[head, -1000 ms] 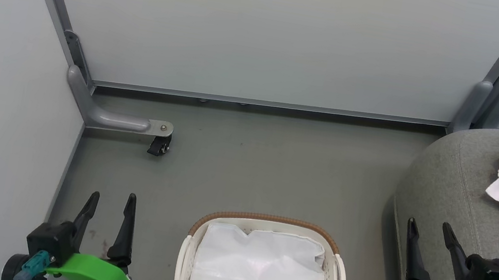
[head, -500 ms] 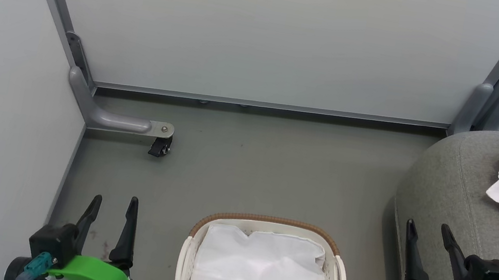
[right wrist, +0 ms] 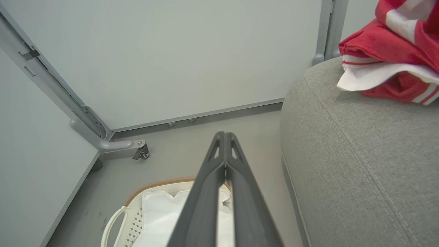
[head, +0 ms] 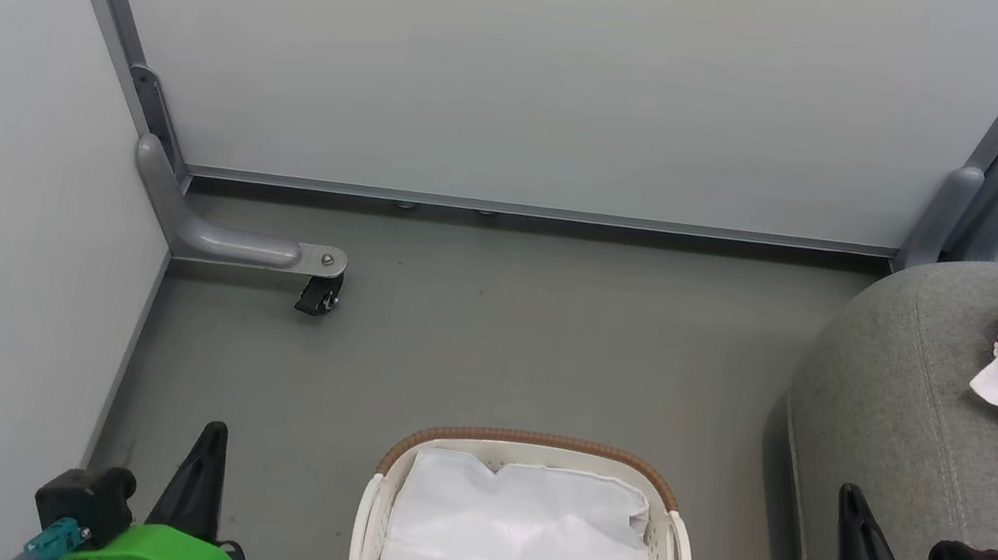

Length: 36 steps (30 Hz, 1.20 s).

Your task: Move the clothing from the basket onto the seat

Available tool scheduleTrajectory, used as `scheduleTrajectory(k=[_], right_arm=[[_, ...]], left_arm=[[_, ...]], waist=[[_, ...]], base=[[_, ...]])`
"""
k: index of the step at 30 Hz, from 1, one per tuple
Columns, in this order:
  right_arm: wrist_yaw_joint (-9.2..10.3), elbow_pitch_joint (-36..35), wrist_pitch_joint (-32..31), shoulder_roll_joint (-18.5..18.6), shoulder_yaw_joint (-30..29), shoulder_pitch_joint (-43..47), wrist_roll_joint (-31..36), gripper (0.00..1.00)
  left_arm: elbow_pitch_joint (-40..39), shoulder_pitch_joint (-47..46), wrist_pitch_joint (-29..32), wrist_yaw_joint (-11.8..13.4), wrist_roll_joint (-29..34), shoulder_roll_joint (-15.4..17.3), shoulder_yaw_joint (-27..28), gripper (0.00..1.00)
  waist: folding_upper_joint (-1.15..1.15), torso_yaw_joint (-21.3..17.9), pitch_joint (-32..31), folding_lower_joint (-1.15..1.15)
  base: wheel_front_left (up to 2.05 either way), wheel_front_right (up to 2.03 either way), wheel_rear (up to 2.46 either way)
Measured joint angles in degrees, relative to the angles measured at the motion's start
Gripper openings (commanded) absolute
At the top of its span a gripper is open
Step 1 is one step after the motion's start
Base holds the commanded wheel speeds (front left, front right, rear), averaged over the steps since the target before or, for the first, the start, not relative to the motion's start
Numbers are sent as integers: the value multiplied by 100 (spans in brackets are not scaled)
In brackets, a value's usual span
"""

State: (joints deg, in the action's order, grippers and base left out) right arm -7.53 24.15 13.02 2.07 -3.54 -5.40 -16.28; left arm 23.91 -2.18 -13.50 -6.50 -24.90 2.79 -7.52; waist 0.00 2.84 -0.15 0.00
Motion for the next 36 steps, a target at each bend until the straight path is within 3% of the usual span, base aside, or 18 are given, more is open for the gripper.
scheduleTrajectory(k=[7, 10, 36], right_arm=[[0, -113, -169, 1, -9, 0, -725, 0], [0, -240, -390, 4, -32, 0, -1608, 0], [0, -505, -916, 22, -122, -1, -3656, 0]], left_arm=[[-107, -1, 188, -4, -630, -1, 131, 0], [-204, -12, 425, -7, -1417, -1, 288, 0], [-480, -109, 953, -32, -3233, -3, 672, 0]], waist=[[0, -16, 2, 0], [0, -38, 5, 0], [0, -99, 12, 0]], base=[[0, 0, 0], [0, 0, 0], [0, 0, 0]])
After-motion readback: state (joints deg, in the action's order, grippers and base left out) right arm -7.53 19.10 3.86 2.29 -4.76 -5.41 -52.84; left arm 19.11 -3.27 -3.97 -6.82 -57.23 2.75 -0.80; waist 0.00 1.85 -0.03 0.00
